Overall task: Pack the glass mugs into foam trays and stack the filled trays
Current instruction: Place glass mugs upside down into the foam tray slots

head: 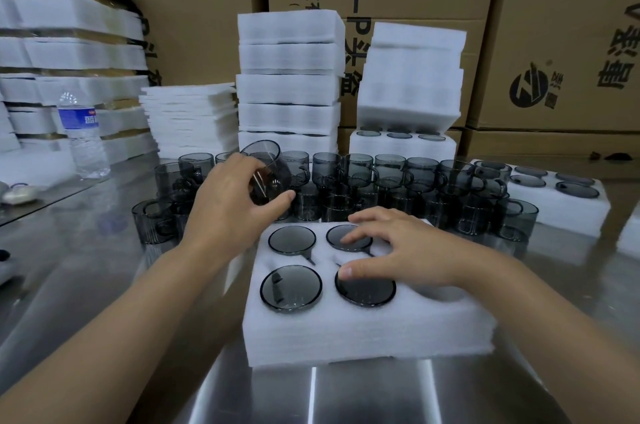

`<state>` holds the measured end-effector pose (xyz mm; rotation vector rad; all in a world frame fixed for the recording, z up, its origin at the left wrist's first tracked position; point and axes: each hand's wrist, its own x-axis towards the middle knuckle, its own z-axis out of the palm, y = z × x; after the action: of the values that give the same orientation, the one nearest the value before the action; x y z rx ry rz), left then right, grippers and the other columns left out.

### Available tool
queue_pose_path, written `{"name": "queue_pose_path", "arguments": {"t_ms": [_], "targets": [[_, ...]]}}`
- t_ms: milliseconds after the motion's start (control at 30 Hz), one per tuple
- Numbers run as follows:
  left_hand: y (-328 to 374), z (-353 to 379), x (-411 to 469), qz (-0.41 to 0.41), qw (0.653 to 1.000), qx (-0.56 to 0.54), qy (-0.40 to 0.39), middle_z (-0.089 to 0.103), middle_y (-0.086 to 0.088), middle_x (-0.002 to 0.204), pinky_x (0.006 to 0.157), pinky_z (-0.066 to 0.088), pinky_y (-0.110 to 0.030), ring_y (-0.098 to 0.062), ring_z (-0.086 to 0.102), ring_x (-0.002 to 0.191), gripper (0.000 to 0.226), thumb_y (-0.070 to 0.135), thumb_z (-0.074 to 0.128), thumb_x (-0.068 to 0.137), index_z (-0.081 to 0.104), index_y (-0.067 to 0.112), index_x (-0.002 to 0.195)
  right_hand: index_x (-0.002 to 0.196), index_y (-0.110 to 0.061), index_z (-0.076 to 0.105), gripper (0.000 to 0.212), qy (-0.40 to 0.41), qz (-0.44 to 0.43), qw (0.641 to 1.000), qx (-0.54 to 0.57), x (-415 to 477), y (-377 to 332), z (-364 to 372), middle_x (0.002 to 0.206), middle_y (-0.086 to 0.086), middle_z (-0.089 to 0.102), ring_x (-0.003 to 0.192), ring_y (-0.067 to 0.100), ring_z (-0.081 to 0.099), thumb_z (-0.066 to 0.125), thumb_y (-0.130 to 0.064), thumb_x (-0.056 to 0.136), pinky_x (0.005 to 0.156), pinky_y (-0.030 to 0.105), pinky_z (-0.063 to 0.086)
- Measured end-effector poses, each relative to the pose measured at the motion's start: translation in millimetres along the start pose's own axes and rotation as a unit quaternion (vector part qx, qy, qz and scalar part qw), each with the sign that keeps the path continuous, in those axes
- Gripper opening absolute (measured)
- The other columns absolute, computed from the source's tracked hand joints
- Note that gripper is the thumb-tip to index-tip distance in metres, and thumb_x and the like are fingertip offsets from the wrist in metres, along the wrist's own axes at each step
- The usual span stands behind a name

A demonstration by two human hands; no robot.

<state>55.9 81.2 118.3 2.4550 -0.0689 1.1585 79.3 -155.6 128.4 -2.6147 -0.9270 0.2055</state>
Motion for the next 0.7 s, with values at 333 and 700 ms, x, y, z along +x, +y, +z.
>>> {"name": "queue_pose_path", "arguments": {"t_ms": [333, 700], "targets": [[32.0, -2.6, -14.2, 0.071, 0.969, -0.185, -0.146, 0.057, 0.015, 0.085, 0.069, 0.042, -0.013, -0.003, 0.055, 0.080, 0.033, 0.056, 0.074, 0.069, 0.058, 0.034, 0.088, 0.142, -0.040, 0.035, 0.098, 0.036, -0.018, 0.984, 0.175, -1.6, 5.4, -3.0, 0.140, -0.020, 0.044, 0.119, -0.008, 0.043, 0.042, -0.085, 0.056, 0.094, 0.013, 0.035], [42.3, -3.5, -22.5, 0.268, 0.945, -0.079, -0.173, 0.051, 0.017, 0.122, 0.083, 0.052, -0.037, -0.008, 0.054, 0.108, 0.049, 0.054, 0.062, 0.077, 0.058, 0.027, 0.117, 0.104, -0.046, 0.066, 0.043, 0.127, -0.033, 0.943, 0.306, 1.2, 10.7, -6.6, 0.083, -0.015, 0.068, 0.093, -0.002, 0.062, 0.050, -0.071, 0.073, 0.088, 0.022, 0.039]]}}
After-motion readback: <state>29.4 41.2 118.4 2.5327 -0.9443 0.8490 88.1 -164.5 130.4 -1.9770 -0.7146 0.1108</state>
